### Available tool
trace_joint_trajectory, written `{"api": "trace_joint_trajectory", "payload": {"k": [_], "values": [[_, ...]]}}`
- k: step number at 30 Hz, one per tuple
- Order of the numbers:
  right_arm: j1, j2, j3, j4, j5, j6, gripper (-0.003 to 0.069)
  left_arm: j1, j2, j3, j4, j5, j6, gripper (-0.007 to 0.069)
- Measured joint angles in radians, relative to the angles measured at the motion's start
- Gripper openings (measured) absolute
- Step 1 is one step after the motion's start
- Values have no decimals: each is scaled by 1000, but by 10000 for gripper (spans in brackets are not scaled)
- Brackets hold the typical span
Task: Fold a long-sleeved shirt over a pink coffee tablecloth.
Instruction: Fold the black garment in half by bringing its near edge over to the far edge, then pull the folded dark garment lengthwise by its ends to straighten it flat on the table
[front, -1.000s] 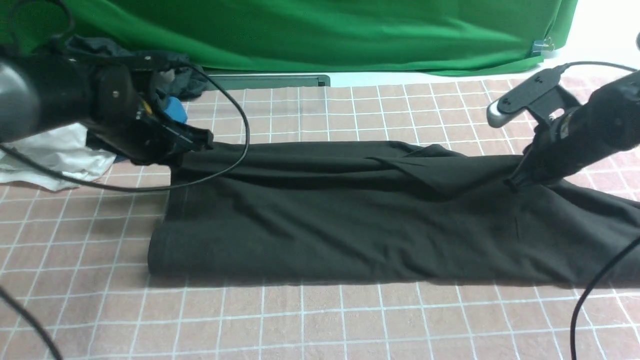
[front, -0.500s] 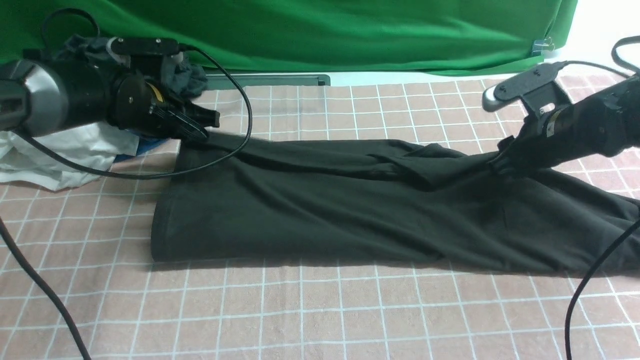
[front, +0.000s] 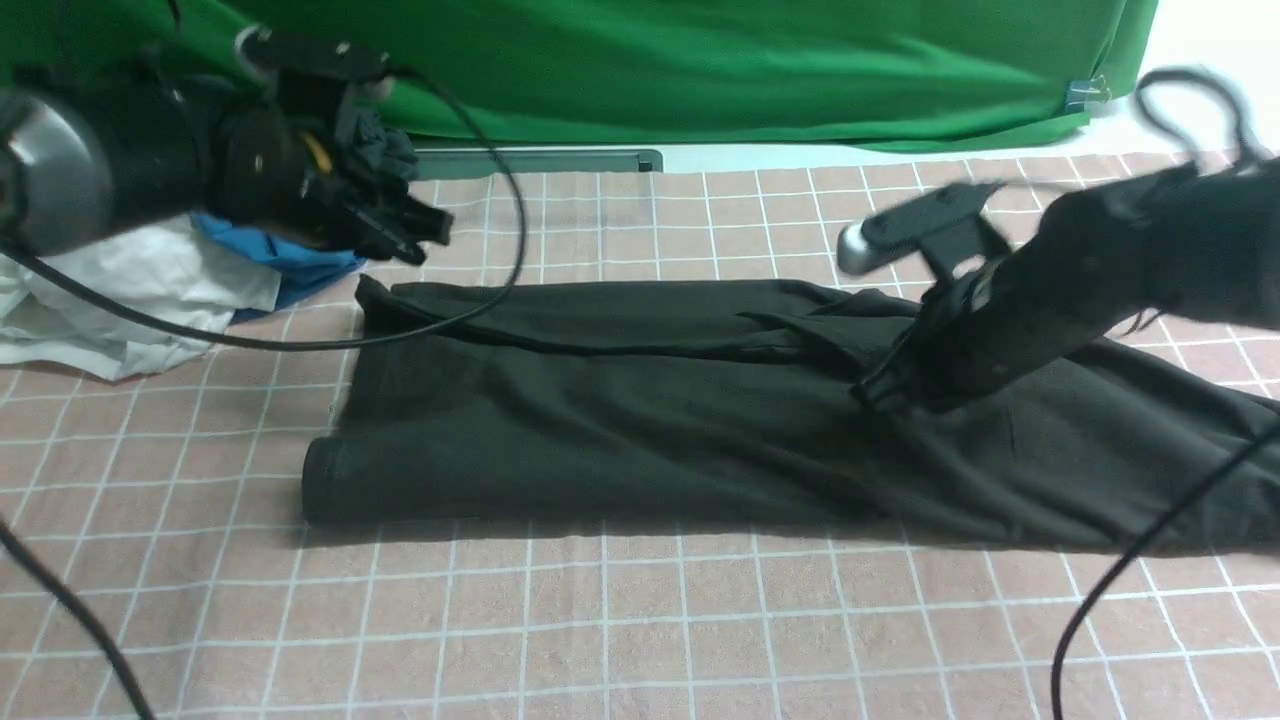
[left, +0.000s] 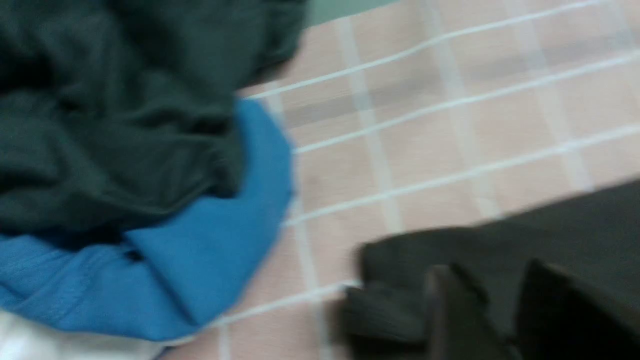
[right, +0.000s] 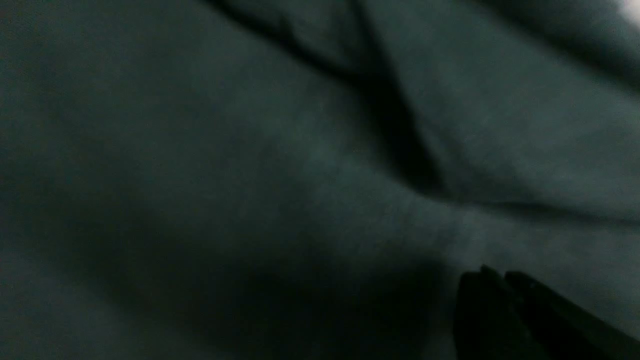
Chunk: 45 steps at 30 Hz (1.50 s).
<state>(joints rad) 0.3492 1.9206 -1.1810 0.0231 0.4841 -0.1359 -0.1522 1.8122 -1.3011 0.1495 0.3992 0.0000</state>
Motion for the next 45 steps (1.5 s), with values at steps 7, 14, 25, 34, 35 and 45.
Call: {"api": "trace_joint_trajectory", "payload": {"k": [7,14,25,34,35,45], "values": [[-20,88,-92,5,-53,-3,27,-102,-136,14,-149,129,170,15],[-64,134,-209,9,-72,-4,34,-192,-324,192,-173,121,185,16],[-213,212,-346,9,-148,-5,123,-216,-508,378,-163,160,206,16],[-306,-75,-238,-3,144,-79,158,-216,-527,381,-224,177,234,16],[-333,-108,-201,-4,172,-60,181,-216,-539,381,-257,178,265,16],[-549,-105,14,-23,215,50,440,-216,-727,381,-425,173,372,16]]}}
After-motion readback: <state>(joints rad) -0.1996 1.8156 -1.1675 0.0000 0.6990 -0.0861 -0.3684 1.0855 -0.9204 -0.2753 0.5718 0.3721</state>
